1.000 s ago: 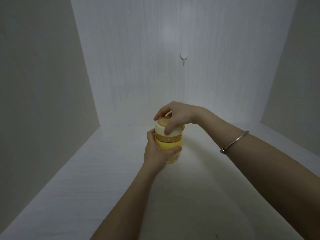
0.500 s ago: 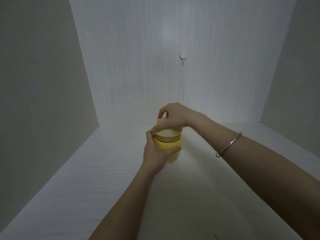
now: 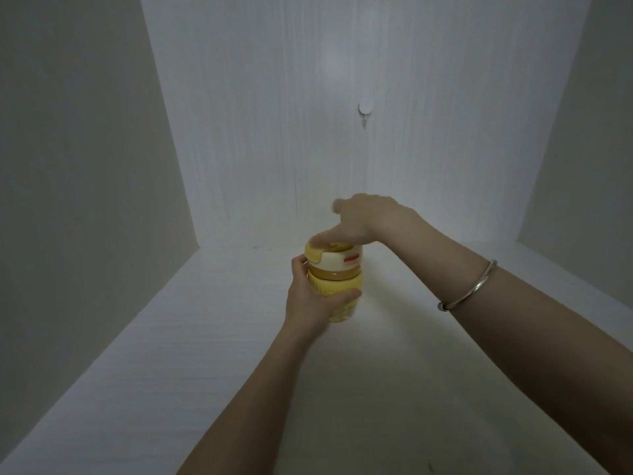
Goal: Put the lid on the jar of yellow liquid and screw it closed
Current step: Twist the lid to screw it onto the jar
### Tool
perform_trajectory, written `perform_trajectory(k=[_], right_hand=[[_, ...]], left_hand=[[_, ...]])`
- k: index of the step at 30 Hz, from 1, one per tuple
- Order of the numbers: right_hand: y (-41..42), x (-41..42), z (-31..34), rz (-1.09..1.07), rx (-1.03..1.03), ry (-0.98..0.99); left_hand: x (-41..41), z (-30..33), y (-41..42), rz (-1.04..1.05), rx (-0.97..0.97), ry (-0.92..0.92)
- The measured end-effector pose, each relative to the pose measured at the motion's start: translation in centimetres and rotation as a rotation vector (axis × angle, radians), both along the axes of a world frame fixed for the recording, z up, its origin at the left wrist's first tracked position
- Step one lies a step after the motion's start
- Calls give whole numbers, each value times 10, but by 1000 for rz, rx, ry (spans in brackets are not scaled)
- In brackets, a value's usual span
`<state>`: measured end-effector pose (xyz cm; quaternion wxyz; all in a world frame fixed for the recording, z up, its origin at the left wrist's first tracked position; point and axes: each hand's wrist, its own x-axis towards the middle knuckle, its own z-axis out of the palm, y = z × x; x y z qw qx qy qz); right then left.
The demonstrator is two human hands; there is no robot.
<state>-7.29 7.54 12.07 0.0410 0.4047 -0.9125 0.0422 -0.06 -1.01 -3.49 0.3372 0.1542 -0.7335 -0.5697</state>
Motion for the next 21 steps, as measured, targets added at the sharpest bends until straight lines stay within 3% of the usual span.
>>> perform_trajectory(k=[2,4,6,9,11,13,17,19,21], right_hand=[[4,2,1,150,-7,-235],[5,1,-2,218,-27,-317],[2,0,-10,212,-78,-237],[-3,0,-24,78,-108,135],[0,-3,-31,-3,-161,242],[6,-10,-30,-2,-208,123],[12,-12,-24,222,-163,-418],[9,-10,-28,228,-187,-418],[4,-4,-33,160,-190,-234]], left_hand=[[0,0,0,-2,-2,0],[0,0,0,-2,-10,-8],[0,1,0,0,-14,-11],[0,0,0,9,-11,0],[0,0,1,6,-3,4],[0,1,1,1,3,7],[2,2,3,5,-4,4],[3,3,3,1,-10,-5],[4,4,3,-6,-19,-14]])
